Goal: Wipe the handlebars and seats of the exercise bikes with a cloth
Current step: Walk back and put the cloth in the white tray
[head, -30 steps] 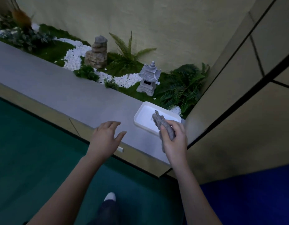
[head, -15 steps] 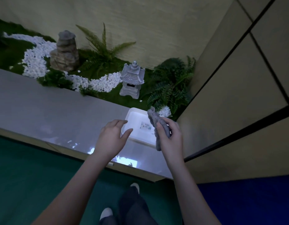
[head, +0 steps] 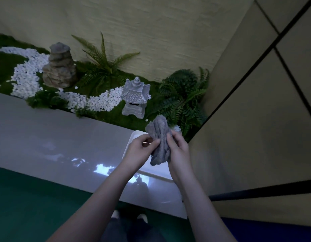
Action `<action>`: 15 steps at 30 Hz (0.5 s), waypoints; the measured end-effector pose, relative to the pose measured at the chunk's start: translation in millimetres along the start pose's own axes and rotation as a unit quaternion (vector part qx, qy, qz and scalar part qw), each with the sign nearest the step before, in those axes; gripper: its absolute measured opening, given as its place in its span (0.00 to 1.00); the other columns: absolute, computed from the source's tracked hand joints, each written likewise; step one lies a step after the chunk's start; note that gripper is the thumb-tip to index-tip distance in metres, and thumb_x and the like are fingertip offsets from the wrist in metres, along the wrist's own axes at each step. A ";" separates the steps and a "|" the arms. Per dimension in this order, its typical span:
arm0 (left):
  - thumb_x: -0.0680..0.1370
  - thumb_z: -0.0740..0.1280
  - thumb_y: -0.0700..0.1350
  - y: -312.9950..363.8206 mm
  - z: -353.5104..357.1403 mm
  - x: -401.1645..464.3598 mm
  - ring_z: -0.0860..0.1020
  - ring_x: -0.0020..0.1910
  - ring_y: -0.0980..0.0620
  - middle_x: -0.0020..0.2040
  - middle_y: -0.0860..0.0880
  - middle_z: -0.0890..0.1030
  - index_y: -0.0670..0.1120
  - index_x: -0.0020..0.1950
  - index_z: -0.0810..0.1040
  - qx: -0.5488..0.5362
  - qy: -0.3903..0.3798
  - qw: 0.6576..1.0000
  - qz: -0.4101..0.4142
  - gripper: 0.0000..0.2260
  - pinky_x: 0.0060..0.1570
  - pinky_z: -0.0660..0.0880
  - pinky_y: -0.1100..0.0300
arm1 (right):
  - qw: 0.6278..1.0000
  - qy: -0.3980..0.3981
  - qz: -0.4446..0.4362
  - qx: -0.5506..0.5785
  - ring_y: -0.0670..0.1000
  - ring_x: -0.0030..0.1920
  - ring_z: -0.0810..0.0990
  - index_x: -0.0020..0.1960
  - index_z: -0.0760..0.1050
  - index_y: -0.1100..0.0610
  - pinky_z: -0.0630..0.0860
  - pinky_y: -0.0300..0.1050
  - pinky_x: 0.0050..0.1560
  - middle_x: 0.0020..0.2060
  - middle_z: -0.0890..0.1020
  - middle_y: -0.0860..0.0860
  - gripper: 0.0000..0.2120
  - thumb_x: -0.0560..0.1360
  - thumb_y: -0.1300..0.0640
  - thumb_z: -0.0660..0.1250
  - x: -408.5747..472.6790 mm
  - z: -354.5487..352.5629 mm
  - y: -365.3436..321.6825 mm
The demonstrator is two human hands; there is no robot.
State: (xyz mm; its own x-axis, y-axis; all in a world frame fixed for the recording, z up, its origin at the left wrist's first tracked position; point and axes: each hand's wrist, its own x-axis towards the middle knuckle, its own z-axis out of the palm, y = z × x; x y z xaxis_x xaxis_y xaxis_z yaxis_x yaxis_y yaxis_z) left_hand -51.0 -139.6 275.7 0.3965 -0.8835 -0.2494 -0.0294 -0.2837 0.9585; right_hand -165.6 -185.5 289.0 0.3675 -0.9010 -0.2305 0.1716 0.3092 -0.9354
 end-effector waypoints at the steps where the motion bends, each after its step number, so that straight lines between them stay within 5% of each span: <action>1: 0.75 0.69 0.47 -1.1 0.2 5.0 0.77 0.33 0.59 0.32 0.56 0.80 0.45 0.42 0.79 0.005 0.009 1.000 0.003 0.07 0.38 0.71 0.66 | 0.999 -0.001 0.017 0.028 0.52 0.44 0.84 0.54 0.78 0.56 0.80 0.46 0.42 0.45 0.85 0.53 0.08 0.81 0.57 0.60 4.2 1.4 1.0; 6: 0.75 0.69 0.42 -3.4 -3.0 24.0 0.74 0.29 0.53 0.28 0.51 0.75 0.44 0.32 0.72 0.041 0.025 0.999 0.014 0.12 0.32 0.70 0.61 | 0.999 0.003 0.043 -0.025 0.52 0.49 0.84 0.55 0.76 0.57 0.80 0.46 0.46 0.48 0.84 0.53 0.18 0.71 0.46 0.72 10.8 1.8 7.5; 8: 0.76 0.68 0.39 -0.5 -6.6 29.1 0.71 0.27 0.55 0.27 0.51 0.71 0.44 0.32 0.70 0.029 0.007 0.999 0.020 0.13 0.30 0.68 0.63 | 0.997 0.025 0.033 -0.062 0.51 0.48 0.84 0.52 0.76 0.56 0.79 0.42 0.45 0.45 0.84 0.51 0.14 0.70 0.51 0.74 13.0 0.1 9.6; 11: 0.77 0.66 0.38 5.4 -16.1 36.4 0.67 0.28 0.54 0.28 0.50 0.68 0.43 0.34 0.69 0.000 -0.031 0.999 0.029 0.13 0.31 0.65 0.62 | 0.997 0.049 0.040 -0.040 0.54 0.49 0.83 0.50 0.78 0.58 0.79 0.49 0.50 0.46 0.84 0.54 0.05 0.75 0.62 0.69 19.5 -3.0 7.2; 15: 0.79 0.64 0.38 11.7 -27.1 44.3 0.67 0.31 0.53 0.30 0.50 0.69 0.42 0.36 0.72 -0.031 -0.067 0.997 0.016 0.11 0.35 0.64 0.58 | 0.997 0.046 0.053 -0.027 0.54 0.51 0.83 0.54 0.78 0.60 0.78 0.50 0.54 0.49 0.84 0.56 0.07 0.77 0.61 0.67 22.7 -2.5 0.9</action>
State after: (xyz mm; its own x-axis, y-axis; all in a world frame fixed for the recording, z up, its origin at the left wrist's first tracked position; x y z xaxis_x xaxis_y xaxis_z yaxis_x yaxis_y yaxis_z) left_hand -8.9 -172.0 279.6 0.2693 -0.9349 -0.2310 0.0192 -0.2346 0.9719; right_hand -159.4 -206.4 282.3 0.2948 -0.8888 -0.3509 0.0863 0.3905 -0.9165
